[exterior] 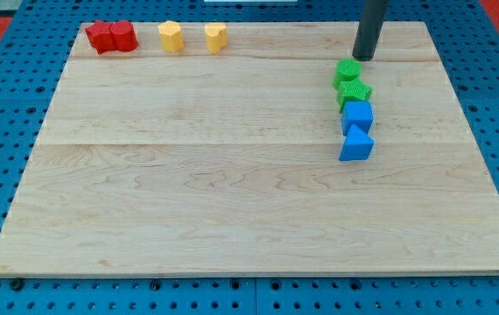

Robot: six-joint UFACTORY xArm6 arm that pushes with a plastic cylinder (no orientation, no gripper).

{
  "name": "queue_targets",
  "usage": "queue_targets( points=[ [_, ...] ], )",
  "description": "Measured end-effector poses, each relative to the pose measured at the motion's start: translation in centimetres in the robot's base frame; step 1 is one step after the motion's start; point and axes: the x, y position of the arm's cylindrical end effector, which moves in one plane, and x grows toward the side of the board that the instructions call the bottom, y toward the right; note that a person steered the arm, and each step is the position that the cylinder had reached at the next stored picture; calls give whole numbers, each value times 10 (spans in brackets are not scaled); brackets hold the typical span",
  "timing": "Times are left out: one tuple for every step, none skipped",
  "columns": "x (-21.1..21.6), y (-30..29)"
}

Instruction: Move the yellow heart into the hexagon

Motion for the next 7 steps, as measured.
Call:
queue_targets(
  points=[
    [33,-23],
    [48,-30],
    [7,-18],
    [-5,-18],
    [-20,-18],
    [-35,-18],
    [-47,-25]
  ],
)
